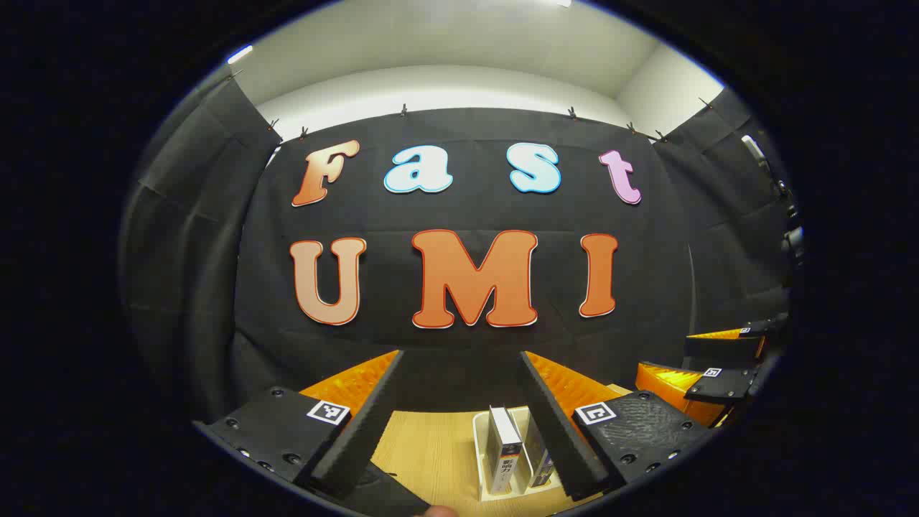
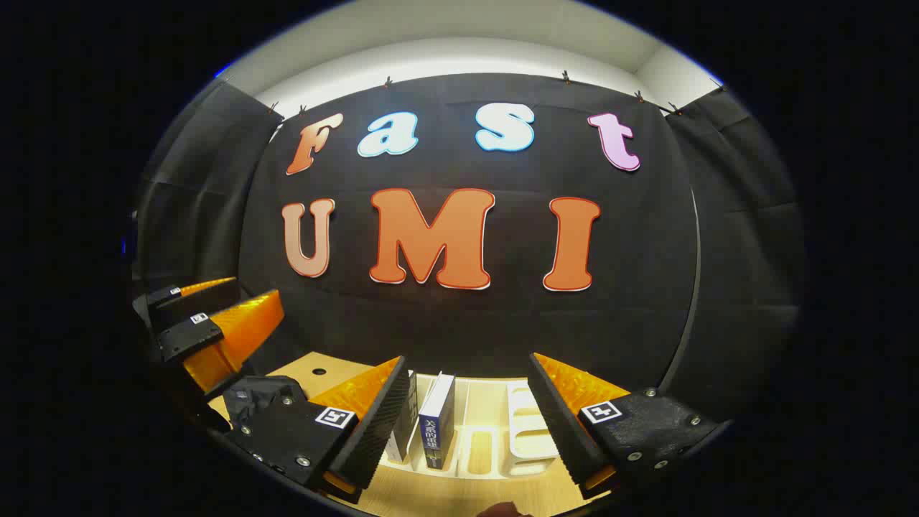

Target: Open the schoolbag, grab two books from the bookshelf and put them into the schoolbag.

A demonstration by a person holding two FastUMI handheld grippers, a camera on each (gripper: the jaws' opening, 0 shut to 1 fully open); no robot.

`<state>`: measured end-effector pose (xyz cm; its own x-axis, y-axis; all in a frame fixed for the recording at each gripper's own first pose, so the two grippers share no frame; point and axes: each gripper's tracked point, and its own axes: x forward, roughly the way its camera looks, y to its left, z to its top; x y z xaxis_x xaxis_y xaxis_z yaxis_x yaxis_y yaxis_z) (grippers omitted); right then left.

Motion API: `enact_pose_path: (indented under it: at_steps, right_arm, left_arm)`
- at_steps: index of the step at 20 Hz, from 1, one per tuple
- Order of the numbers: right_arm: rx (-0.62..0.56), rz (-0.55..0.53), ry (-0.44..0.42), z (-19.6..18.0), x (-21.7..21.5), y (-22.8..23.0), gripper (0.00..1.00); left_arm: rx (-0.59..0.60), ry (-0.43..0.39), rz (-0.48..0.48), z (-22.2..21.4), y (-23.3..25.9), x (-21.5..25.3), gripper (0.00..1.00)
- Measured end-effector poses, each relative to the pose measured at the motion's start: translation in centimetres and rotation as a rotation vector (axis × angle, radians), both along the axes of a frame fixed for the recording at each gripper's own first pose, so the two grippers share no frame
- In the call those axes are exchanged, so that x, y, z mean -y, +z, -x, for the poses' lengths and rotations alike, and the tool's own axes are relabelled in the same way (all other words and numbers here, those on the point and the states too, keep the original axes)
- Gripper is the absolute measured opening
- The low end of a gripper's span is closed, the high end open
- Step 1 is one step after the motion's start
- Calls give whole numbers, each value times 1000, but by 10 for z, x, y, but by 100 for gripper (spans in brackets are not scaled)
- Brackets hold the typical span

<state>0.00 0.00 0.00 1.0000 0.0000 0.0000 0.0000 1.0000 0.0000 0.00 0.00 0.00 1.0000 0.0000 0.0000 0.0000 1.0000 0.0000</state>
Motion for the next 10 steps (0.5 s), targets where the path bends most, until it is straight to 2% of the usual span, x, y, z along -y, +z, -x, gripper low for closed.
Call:
enact_pose_path:
  at_steps: [10]
  right_arm:
    - [-31, 53, -26, 3, -3, -10, 99]
  left_arm:
    - [-9, -7, 11, 1, -4, 2, 98]
